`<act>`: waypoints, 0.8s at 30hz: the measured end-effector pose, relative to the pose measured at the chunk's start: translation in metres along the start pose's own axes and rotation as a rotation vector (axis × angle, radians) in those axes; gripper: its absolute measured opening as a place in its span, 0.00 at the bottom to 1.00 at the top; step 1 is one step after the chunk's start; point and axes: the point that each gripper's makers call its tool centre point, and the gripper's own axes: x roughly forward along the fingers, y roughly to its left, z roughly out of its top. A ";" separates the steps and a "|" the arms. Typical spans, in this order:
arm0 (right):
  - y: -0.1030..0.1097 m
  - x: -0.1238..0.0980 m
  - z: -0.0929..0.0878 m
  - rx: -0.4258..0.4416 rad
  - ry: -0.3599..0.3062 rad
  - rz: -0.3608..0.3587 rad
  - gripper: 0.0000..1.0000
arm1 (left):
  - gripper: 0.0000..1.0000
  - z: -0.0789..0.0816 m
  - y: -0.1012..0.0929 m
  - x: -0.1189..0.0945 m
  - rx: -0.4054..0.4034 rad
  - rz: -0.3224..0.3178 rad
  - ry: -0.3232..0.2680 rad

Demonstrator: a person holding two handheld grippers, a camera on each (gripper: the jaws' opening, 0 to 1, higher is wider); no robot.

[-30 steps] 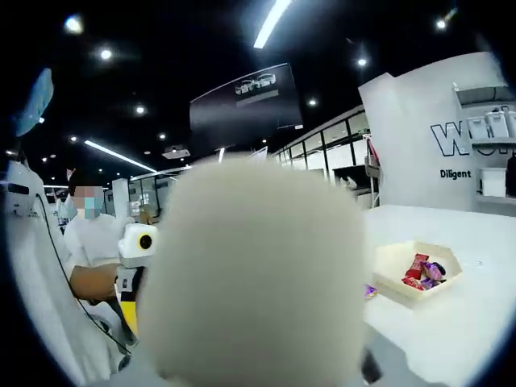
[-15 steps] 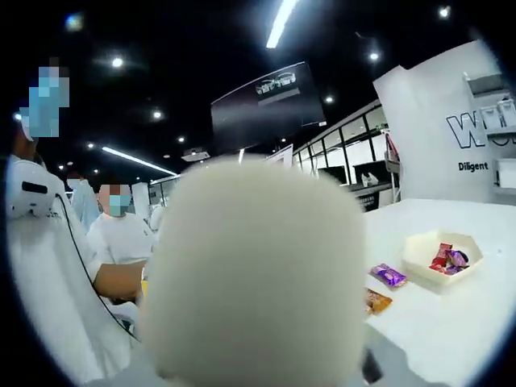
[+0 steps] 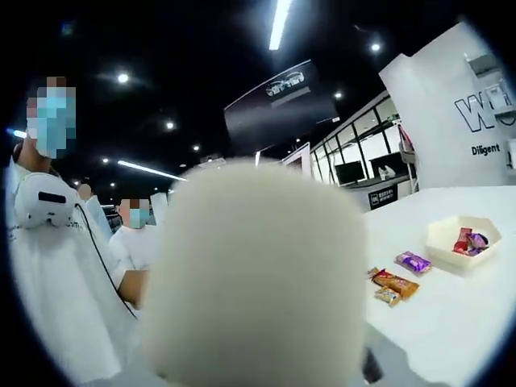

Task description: Place the target food into the container with the food tongs after gripping and lifting it, then release it inside without dropping or visibly crushing the food.

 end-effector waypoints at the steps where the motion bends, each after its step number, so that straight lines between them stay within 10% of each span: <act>1: 0.001 0.000 -0.001 0.004 0.004 0.003 0.15 | 0.67 0.002 -0.001 0.000 -0.006 -0.005 -0.008; 24: 0.021 -0.002 -0.001 0.055 -0.007 0.072 0.16 | 0.29 0.023 -0.021 -0.001 -0.036 -0.154 -0.090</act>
